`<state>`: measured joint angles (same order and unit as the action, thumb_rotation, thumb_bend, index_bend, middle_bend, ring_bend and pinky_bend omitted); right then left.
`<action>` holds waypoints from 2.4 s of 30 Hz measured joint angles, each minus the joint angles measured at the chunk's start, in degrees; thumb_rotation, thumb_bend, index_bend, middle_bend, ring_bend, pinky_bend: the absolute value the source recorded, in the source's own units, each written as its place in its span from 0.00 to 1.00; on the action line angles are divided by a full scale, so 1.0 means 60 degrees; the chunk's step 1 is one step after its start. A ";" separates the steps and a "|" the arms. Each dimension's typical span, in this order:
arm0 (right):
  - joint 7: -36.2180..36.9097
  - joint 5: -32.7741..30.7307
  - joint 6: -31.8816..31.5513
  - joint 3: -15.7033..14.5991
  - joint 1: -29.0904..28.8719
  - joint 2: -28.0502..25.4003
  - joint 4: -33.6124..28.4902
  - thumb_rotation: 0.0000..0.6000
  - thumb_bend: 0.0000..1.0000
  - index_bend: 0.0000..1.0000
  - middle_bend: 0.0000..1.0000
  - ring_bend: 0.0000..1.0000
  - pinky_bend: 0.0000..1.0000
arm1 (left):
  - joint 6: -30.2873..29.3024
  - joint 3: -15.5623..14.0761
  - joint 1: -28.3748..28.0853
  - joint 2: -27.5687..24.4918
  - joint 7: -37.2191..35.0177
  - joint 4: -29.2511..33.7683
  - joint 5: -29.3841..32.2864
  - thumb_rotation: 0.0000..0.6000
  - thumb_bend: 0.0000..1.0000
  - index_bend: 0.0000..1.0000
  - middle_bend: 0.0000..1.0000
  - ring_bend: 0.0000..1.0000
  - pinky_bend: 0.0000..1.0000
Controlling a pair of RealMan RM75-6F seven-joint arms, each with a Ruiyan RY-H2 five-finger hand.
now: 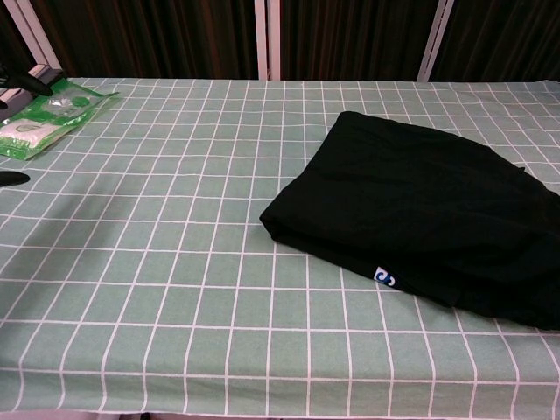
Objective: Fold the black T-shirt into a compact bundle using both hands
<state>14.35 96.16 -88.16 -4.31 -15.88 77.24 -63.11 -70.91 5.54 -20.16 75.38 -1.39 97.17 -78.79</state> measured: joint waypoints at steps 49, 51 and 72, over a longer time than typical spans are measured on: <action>-0.2036 -0.1997 0.1730 0.1558 -0.0449 0.0097 -0.0643 1.00 0.46 0.46 0.22 0.03 0.09 | 0.0054 -0.0107 0.0093 -0.0054 -0.0307 -0.0178 -0.0121 1.00 0.14 0.20 0.12 0.06 0.15; -0.2332 -0.2243 0.2212 0.1547 -0.0481 0.0068 -0.0690 1.00 0.33 0.33 0.18 0.00 0.04 | 0.0087 -0.0113 0.0069 -0.0062 -0.0259 -0.0170 -0.0131 1.00 0.14 0.20 0.12 0.06 0.15; -0.1225 -0.1627 0.3489 0.1071 -0.0612 -0.1256 -0.3916 1.00 0.59 0.12 0.20 0.09 0.19 | -0.0074 -0.0056 0.0136 -0.0200 -0.0338 -0.0120 -0.0109 1.00 0.14 0.20 0.12 0.06 0.15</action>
<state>7.00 86.40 -67.22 2.11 -19.55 69.70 -86.60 -71.35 5.21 -19.35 74.18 -3.42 96.46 -79.45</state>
